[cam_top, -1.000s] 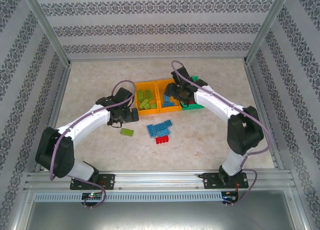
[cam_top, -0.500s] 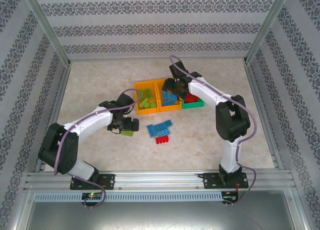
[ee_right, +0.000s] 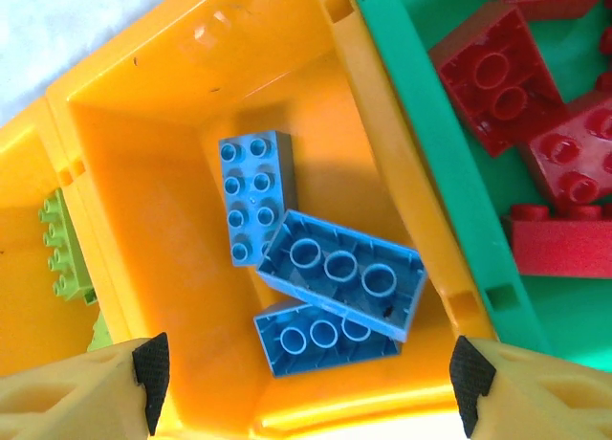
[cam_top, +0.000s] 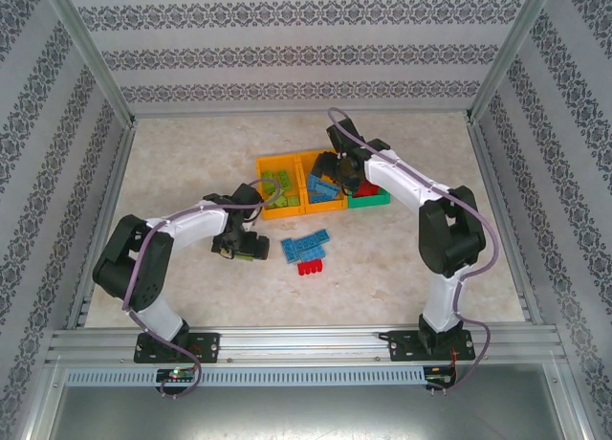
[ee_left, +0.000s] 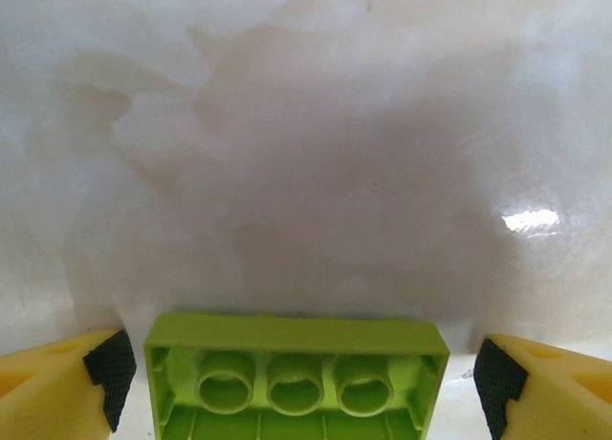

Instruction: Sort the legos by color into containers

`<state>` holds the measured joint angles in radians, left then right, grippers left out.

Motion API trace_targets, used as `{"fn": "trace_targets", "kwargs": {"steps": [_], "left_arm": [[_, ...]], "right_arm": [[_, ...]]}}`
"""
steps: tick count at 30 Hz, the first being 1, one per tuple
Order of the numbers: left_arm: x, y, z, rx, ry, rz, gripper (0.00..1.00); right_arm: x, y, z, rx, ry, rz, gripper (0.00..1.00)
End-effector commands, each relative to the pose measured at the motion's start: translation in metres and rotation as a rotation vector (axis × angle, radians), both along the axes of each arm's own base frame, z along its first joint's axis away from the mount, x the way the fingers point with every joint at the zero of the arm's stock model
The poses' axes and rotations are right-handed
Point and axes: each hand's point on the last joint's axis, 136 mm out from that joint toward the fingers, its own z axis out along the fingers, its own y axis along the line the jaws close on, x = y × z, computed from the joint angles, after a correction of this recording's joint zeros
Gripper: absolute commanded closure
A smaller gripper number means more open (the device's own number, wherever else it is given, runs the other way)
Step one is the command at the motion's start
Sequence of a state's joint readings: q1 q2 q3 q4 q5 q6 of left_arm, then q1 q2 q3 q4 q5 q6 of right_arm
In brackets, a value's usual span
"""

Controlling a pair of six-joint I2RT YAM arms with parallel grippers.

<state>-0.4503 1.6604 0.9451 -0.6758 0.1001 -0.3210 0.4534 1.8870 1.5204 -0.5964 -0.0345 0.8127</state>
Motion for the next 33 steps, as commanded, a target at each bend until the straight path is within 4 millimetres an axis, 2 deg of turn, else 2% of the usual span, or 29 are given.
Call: {"fn": "trace_targets", "kwargs": {"steps": [1,7,11,16,21,25,27,31,33], "left_arm": [[0.01,-0.002,0.001,-0.006,-0.022,-0.03,0.1],[0.012,-0.004,0.002,-0.012,-0.026,-0.023,0.33],[0.013,0.002,0.012,0.013,-0.046,-0.002,0.46],[0.024,0.009,0.048,0.039,-0.129,0.027,0.48],[0.056,0.0,0.104,0.009,-0.266,0.039,0.47],[0.09,-0.02,0.137,-0.05,-0.349,0.018,0.46],[0.11,-0.032,0.147,-0.075,-0.38,0.002,0.46],[0.148,-0.06,0.147,-0.123,-0.372,-0.03,0.45],[0.164,-0.071,0.14,-0.137,-0.355,-0.035,0.45]], "right_arm": [[-0.008,-0.02,0.017,-0.013,-0.022,-0.043,0.2],[-0.024,-0.04,0.019,-0.047,-0.021,-0.059,0.2],[-0.037,-0.05,0.017,-0.079,-0.012,-0.056,0.2],[-0.056,-0.061,0.01,-0.114,-0.002,-0.042,0.2],[-0.078,-0.068,0.002,-0.138,-0.011,-0.016,0.2],[-0.099,-0.058,-0.003,-0.157,-0.021,0.08,0.2],[-0.114,-0.044,-0.009,-0.154,-0.012,0.149,0.2],[-0.14,-0.015,-0.027,-0.142,0.022,0.284,0.21],[-0.151,-0.002,-0.036,-0.139,0.044,0.332,0.22]]}}
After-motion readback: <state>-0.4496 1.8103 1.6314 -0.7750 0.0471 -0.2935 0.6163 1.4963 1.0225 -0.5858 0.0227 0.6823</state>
